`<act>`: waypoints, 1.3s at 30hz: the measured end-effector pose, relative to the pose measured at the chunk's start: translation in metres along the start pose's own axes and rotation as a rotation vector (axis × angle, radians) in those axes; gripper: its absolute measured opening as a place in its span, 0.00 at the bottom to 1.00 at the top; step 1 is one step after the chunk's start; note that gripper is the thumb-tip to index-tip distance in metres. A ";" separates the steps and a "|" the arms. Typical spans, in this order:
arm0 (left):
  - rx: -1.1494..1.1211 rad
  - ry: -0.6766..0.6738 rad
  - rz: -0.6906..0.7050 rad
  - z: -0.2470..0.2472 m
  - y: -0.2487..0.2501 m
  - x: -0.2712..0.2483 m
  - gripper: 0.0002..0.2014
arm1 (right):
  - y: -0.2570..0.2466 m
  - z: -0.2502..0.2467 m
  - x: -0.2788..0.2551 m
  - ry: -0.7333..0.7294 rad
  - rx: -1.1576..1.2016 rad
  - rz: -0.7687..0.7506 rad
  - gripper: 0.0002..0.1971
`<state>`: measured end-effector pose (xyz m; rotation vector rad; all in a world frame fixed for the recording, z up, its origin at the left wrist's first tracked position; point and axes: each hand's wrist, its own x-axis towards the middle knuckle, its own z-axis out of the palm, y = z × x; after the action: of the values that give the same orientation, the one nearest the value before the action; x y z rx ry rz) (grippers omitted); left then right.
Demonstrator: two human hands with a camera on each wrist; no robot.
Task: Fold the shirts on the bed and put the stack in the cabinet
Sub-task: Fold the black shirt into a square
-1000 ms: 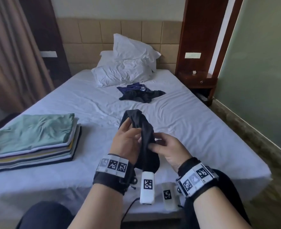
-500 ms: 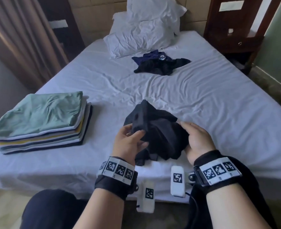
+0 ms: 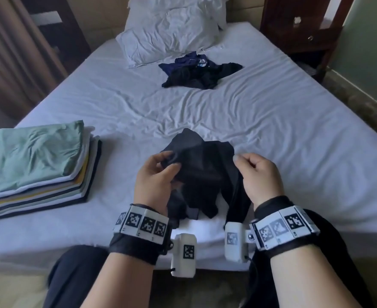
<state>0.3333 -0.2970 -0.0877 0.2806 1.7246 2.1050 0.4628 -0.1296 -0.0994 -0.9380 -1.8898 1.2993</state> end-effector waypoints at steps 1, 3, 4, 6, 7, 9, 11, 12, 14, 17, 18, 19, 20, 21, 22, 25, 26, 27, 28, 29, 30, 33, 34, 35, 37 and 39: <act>-0.004 -0.029 0.005 0.001 0.002 0.000 0.14 | 0.000 -0.001 0.001 0.014 -0.003 0.001 0.13; -0.011 -0.079 0.025 0.004 0.005 -0.002 0.20 | -0.003 0.001 0.001 0.053 -0.008 0.005 0.09; -0.019 -0.102 0.034 0.006 0.006 -0.004 0.23 | -0.006 0.003 -0.001 0.075 0.019 0.011 0.07; -0.026 -0.167 0.041 0.010 0.009 -0.009 0.26 | -0.012 0.006 -0.005 0.067 0.089 0.010 0.07; -0.019 -0.204 0.040 0.012 0.011 -0.011 0.27 | -0.013 0.007 -0.007 0.029 0.102 -0.015 0.12; -0.014 -0.273 0.030 0.015 0.014 -0.015 0.28 | -0.014 0.008 -0.013 -0.085 0.034 -0.098 0.23; -0.045 -0.344 0.011 0.016 0.019 -0.019 0.31 | -0.015 0.008 -0.018 -0.216 -0.058 -0.171 0.32; -0.067 -0.372 0.003 0.017 0.020 -0.020 0.32 | -0.014 0.010 -0.018 -0.276 -0.107 -0.186 0.36; -0.082 -0.383 0.010 0.017 0.024 -0.019 0.32 | -0.013 0.015 -0.019 -0.323 -0.242 -0.197 0.36; 0.151 -0.297 0.136 0.014 0.030 -0.008 0.29 | -0.002 0.024 -0.015 -0.134 -0.376 -0.254 0.16; 0.301 -0.252 0.192 0.012 0.035 -0.002 0.27 | 0.001 0.024 -0.011 -0.066 -0.379 -0.278 0.11; 0.451 -0.211 0.237 0.011 0.043 0.004 0.22 | -0.001 0.022 -0.007 -0.030 -0.367 -0.304 0.09; 0.583 -0.174 0.270 0.010 0.055 0.011 0.18 | -0.008 0.019 0.000 -0.010 -0.344 -0.336 0.08; 0.685 -0.142 0.301 0.012 0.070 0.017 0.14 | -0.021 0.013 0.010 -0.008 -0.316 -0.362 0.07; 0.743 -0.122 0.338 0.015 0.089 0.022 0.10 | -0.039 0.005 0.021 -0.020 -0.288 -0.368 0.06; 0.793 -0.071 0.465 0.028 0.150 0.041 0.04 | -0.114 -0.021 0.051 -0.099 -0.288 -0.381 0.01; 0.765 -0.059 0.499 0.033 0.172 0.046 0.04 | -0.138 -0.028 0.058 -0.129 -0.313 -0.417 0.01; 0.728 -0.046 0.530 0.037 0.193 0.049 0.04 | -0.162 -0.036 0.063 -0.171 -0.339 -0.453 0.03; 0.707 -0.025 0.562 0.040 0.214 0.049 0.04 | -0.182 -0.043 0.067 -0.217 -0.378 -0.474 0.06; 0.709 -0.002 0.604 0.042 0.233 0.048 0.04 | -0.201 -0.050 0.071 -0.252 -0.439 -0.484 0.09; 0.715 0.011 0.649 0.044 0.251 0.046 0.04 | -0.217 -0.058 0.075 -0.268 -0.530 -0.492 0.10; 0.716 0.041 0.769 0.044 0.296 0.034 0.04 | -0.256 -0.082 0.079 -0.223 -0.793 -0.523 0.02; 0.710 0.058 0.797 0.043 0.308 0.029 0.05 | -0.266 -0.090 0.079 -0.194 -0.832 -0.519 0.02; 0.704 0.069 0.819 0.041 0.317 0.022 0.05 | -0.276 -0.099 0.078 -0.155 -0.853 -0.511 0.04; 0.703 0.085 0.837 0.035 0.334 0.010 0.05 | -0.297 -0.113 0.073 -0.057 -0.872 -0.512 0.05; 0.718 0.106 0.860 0.027 0.346 -0.004 0.05 | -0.319 -0.126 0.062 0.039 -0.869 -0.529 0.07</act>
<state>0.2859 -0.3289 0.2547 1.3308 2.7099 1.8642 0.4718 -0.0977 0.2478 -0.7380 -2.4746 0.1179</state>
